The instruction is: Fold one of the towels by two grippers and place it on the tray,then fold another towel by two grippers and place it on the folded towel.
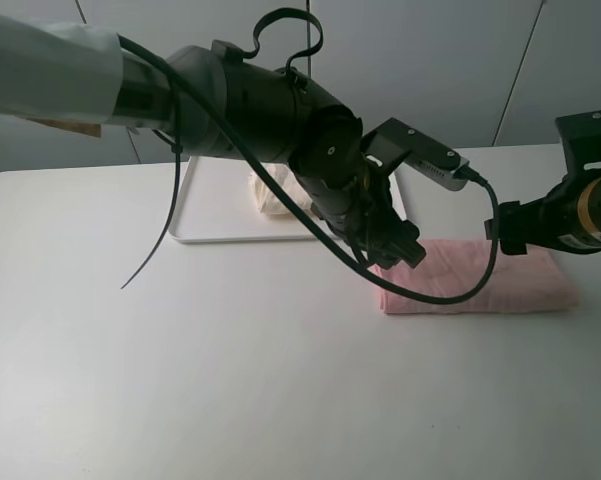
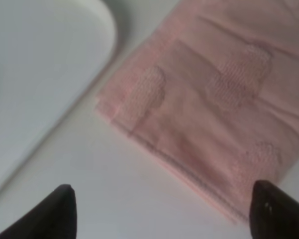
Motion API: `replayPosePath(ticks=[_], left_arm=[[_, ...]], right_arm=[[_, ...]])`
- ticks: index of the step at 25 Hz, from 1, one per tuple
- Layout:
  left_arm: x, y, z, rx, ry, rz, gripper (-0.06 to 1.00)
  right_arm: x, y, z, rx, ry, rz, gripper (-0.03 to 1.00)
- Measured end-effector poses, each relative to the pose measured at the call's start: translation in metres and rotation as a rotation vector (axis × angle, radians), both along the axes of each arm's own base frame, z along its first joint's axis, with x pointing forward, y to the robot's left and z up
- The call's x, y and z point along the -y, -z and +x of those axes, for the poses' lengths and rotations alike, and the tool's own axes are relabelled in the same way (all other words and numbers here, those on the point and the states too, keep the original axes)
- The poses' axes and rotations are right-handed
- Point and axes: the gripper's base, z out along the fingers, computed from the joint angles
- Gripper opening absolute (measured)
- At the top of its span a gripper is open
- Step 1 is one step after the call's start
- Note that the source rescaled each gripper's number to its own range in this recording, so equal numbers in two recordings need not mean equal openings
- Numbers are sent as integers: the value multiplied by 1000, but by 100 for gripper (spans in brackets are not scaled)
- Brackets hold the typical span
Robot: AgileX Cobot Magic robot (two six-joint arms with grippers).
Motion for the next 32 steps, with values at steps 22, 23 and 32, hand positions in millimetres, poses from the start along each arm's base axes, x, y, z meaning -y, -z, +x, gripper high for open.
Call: replayPosePath(ticks=[22, 23, 32], left_arm=[[-40, -3, 31, -259, -262, -22, 100], [-39, -7, 32, -260, -261, -26, 100], [-10, -13, 54, -356, -278, -20, 100]], right_arm=[[80, -36, 47, -378, 64, 400, 90], [81, -33, 48, -390, 38, 397, 90], [88, -30, 48, -415, -78, 257, 90]])
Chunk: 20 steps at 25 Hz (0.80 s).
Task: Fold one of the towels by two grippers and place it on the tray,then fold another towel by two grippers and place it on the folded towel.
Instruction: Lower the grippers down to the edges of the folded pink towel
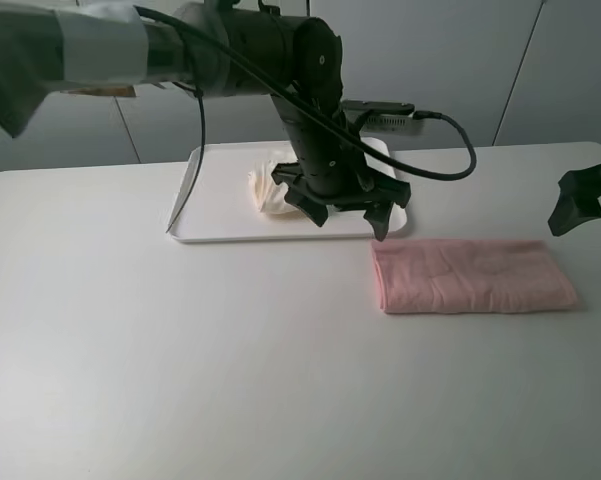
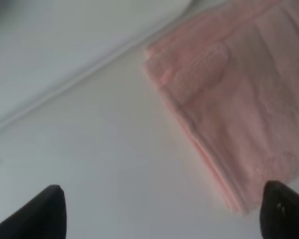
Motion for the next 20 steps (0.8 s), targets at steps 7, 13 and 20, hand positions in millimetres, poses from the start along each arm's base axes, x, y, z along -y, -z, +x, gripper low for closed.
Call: replayPosePath(ticks=[7, 13, 20], left_arm=[[21, 14, -2, -78, -104, 8, 100], [36, 27, -14, -81, -185, 60, 100], [35, 42, -8, -80, -242, 137, 100]], right_arm=[[2, 0, 3, 31, -6, -27, 90], [3, 5, 4, 14, 14, -22, 90], [2, 5, 3, -8, 63, -3, 90]])
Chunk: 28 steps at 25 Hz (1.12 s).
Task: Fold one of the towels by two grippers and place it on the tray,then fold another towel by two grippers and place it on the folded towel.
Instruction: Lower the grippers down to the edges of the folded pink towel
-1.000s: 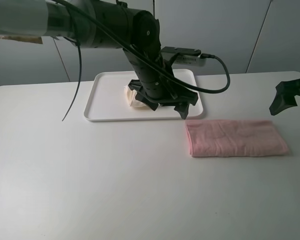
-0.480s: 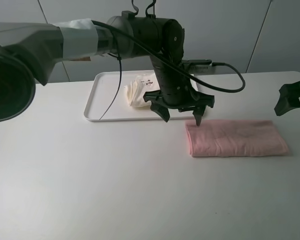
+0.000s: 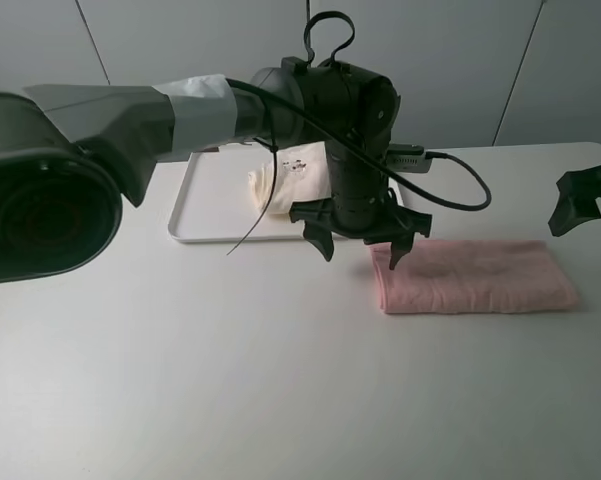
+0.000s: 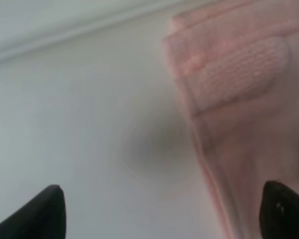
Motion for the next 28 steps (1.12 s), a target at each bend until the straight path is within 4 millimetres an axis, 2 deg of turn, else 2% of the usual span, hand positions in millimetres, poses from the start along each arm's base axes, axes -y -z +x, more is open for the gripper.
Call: replayPosePath(ticks=[3, 10, 15, 22, 28], left_arm=[[2, 10, 2, -22, -11, 23, 100], [7, 13, 6, -15, -19, 12, 100], [5, 30, 4, -55, -20, 49, 100], [6, 30, 4, -58, -19, 48, 100], [6, 30, 4, -54, 2, 50, 100]], right_arm=[[0, 1, -1, -19, 7, 7, 90], [-1, 13, -2, -91, 24, 27, 90], [-1, 20, -1, -115, 30, 32, 90], [0, 22, 2, -96, 36, 28, 90], [1, 39, 7, -129, 40, 32, 90]])
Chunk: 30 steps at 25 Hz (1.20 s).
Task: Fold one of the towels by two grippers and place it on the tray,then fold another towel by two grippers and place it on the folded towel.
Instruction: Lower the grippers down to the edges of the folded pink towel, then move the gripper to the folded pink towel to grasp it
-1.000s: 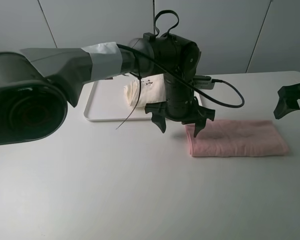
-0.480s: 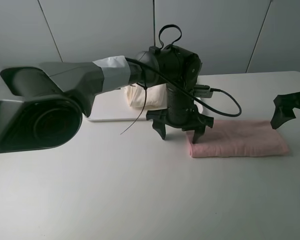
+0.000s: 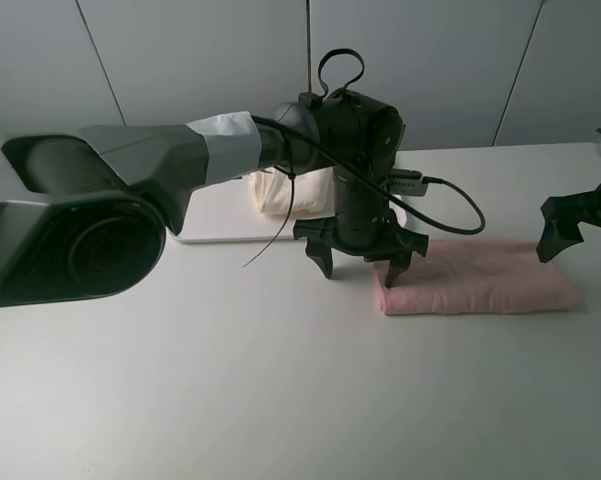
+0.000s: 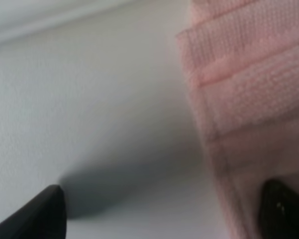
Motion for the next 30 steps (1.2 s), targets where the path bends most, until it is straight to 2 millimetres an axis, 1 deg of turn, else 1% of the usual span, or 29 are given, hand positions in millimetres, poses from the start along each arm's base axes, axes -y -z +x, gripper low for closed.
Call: replayPosePath(ticks=[4, 9, 12, 19, 30], left_arm=[[0, 0, 0, 0, 4, 0, 100], [0, 0, 0, 3, 39, 2, 100], [0, 0, 0, 4, 48, 3, 100], [0, 0, 0, 5, 57, 4, 100], [0, 0, 0, 6, 75, 5, 100]], right_arm=[[2, 15, 7, -34, 5, 6, 90], [5, 29, 25, -77, 2, 15, 90], [6, 36, 32, -94, 0, 15, 90], [8, 51, 32, -131, -13, 7, 90], [8, 53, 33, -118, -6, 9, 90]])
